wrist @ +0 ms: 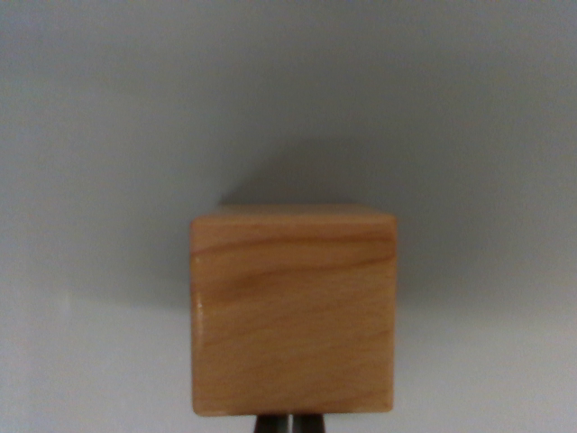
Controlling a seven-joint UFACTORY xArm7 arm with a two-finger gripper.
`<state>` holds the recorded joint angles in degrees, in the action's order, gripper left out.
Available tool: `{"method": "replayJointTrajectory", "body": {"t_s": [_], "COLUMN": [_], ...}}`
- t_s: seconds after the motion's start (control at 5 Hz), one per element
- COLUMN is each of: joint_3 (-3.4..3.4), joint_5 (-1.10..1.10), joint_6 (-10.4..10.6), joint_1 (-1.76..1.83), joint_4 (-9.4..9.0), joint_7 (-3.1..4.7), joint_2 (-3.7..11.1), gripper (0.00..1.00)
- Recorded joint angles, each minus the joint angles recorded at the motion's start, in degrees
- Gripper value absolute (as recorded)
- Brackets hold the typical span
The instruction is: Push wooden cube
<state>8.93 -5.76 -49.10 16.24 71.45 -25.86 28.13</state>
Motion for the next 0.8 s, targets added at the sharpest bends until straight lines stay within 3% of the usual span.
{"method": "replayJointTrajectory", "body": {"t_s": [0.2,0.4,0.6,0.8], "joint_3": [0.00,-0.22,-0.22,-0.46], "joint_5": [0.00,-0.05,-0.05,-0.10], "joint_6": [0.0,-1.0,-1.0,-2.0], "joint_1": [0.00,-0.07,-0.07,-0.14], "joint_4": [0.00,2.44,2.44,5.11], "joint_7": [0.00,0.40,0.40,0.85], "joint_2": [0.00,1.46,1.46,3.06], "gripper": [1.00,1.00,1.00,1.00]}}
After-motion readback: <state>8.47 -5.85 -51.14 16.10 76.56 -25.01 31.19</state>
